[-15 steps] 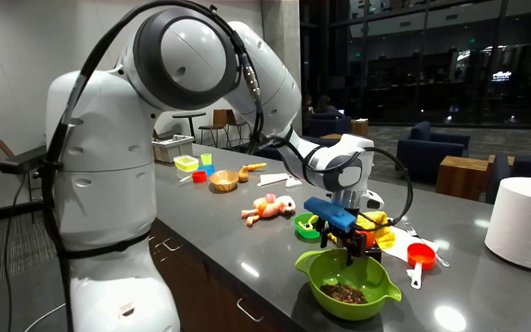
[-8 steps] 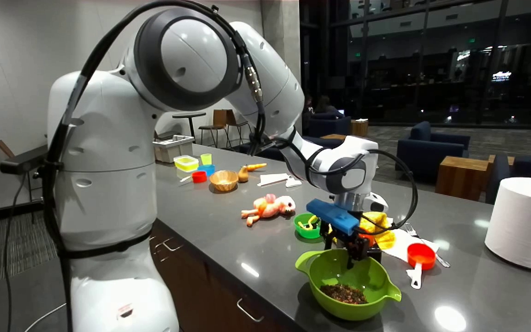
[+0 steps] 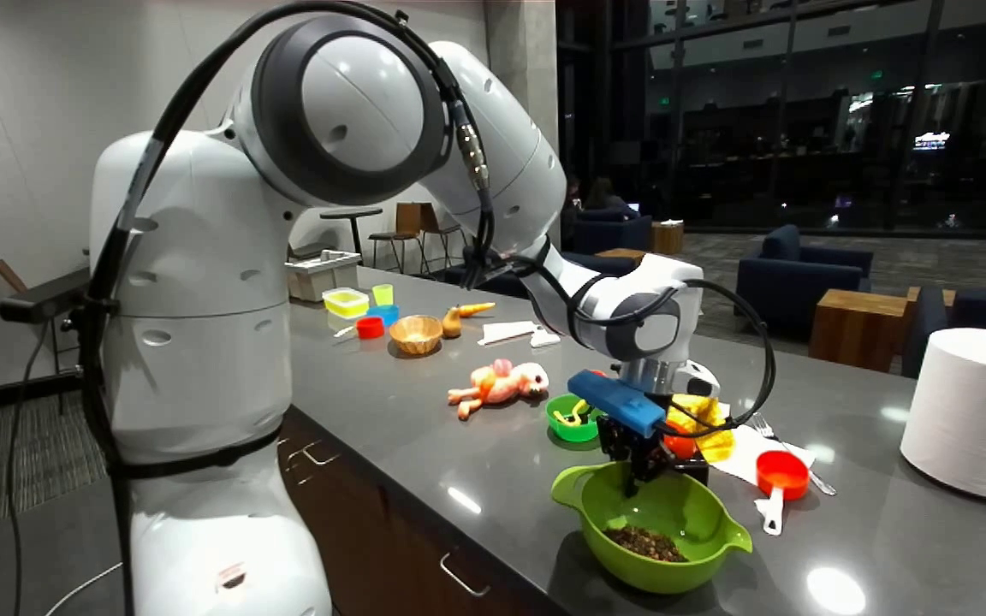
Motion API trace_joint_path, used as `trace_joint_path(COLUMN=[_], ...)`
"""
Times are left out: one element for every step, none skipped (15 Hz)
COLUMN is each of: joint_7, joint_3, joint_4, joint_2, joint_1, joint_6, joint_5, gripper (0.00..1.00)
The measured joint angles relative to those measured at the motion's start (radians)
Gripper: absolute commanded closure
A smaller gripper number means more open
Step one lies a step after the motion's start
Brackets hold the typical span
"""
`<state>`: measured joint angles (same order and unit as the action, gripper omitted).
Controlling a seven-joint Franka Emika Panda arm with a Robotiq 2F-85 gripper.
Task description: Move the light green bowl to the left
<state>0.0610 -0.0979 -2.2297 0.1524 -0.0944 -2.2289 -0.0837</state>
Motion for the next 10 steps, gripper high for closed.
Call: trace_joint_path(joint_7=[-0.002,-0.010,-0.014,-0.020,-0.026,-0.033,-0.038,-0.045,-0.053,-0.058], joint_3=[0.000,0.000,-0.001,-0.001,-0.001,-0.002,-0.002,-0.002,-0.002,-0.002], joint_4=[0.000,0.003,0.005,0.007,0.009,0.011,0.013,0.014,0.016,0.017], joint_2=[0.000,-0.001,-0.001,-0.002,-0.002,-0.003,-0.003,-0.003,-0.003,-0.003], joint_1=[0.000,0.000,-0.001,-0.001,-0.002,-0.002,-0.002,-0.003,-0.003,-0.003], joint_6=[0.004,0.016,0.021,0.032,0.038,0.045,0.049,0.054,0.057,0.058], joint_5=[0.000,0.001,0.001,0.001,0.002,0.002,0.002,0.003,0.004,0.006], gripper=[0.95,0.95,0.95,0.95,0.96,0.95,0.96,0.96,0.96,0.96])
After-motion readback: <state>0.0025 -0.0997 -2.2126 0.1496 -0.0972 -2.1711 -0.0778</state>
